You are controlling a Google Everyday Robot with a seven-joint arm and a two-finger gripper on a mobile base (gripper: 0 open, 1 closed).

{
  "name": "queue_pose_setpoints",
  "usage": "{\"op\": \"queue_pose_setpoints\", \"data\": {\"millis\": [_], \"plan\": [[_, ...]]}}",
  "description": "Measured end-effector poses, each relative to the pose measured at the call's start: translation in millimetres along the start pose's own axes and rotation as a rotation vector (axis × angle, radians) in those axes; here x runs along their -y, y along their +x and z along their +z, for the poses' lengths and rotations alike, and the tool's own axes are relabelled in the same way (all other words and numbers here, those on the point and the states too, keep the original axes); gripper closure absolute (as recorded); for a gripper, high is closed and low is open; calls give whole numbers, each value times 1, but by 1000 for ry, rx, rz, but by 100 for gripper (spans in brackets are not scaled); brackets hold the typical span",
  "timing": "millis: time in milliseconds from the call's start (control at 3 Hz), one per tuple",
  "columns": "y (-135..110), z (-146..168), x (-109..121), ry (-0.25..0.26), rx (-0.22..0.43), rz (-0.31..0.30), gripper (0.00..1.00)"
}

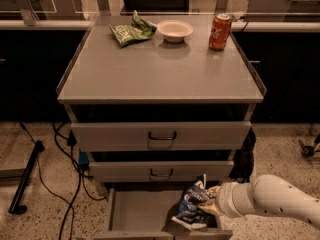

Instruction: Place blue chip bag into bottom drawer

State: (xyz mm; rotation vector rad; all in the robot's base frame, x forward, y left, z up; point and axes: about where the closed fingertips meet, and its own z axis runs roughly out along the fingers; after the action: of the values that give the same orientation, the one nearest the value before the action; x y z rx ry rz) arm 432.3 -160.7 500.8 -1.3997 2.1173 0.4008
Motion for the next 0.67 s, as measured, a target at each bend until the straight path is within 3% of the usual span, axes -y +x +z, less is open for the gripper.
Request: {"op": "queue_pose_setpoints", "data": {"millis": [333,667], "plan": [[16,50,21,48,23,-40,100],[61,101,37,-4,10,53,100]]}}
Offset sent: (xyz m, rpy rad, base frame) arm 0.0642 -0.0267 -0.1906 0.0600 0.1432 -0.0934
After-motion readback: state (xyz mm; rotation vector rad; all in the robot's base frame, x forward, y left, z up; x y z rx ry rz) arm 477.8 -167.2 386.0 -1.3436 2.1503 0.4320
